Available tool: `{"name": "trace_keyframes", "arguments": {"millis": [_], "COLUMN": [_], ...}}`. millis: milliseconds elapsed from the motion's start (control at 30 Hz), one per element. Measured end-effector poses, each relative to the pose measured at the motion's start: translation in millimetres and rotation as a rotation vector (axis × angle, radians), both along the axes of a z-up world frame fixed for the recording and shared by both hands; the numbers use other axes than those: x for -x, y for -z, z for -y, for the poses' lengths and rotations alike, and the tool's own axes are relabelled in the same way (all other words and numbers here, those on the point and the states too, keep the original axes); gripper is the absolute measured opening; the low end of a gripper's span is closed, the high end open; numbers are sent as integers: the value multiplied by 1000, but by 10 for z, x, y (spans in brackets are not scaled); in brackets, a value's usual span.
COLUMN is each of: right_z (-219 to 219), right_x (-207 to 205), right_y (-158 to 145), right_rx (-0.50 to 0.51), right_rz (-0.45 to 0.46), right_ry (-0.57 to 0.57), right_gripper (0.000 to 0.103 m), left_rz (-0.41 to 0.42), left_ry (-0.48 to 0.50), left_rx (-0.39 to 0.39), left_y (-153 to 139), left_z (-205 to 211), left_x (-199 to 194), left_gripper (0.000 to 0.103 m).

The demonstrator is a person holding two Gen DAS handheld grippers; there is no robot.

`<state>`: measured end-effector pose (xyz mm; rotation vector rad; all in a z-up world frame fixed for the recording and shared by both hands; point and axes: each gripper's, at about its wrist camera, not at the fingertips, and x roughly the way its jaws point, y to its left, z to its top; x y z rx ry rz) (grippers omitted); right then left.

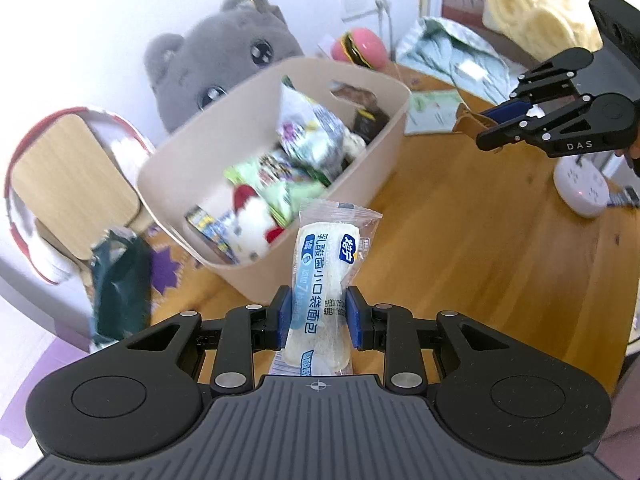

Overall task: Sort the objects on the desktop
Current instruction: 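Carry the claw clip and bread roll with both tools over the basket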

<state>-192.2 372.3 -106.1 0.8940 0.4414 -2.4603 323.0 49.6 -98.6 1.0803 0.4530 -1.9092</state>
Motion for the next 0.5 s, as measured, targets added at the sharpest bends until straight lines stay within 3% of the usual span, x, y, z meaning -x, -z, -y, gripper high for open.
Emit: {"name": "trace_keyframes", "arguments": {"millis": [367, 500], "right_z": [-15, 10], "right_x": [296, 444], "right_y": [-471, -574], "right_rx": [34, 37], "right_rz": [-117, -148], "right_ry": [8, 13], "right_gripper": [19, 19], "left_rz": [-15, -40], "left_ry": [-42, -104], "left_rx": [112, 132], "left_y": [-346, -379], "left_z": [336, 543], "left_x": [-54, -108], "left_gripper": [29, 29]}}
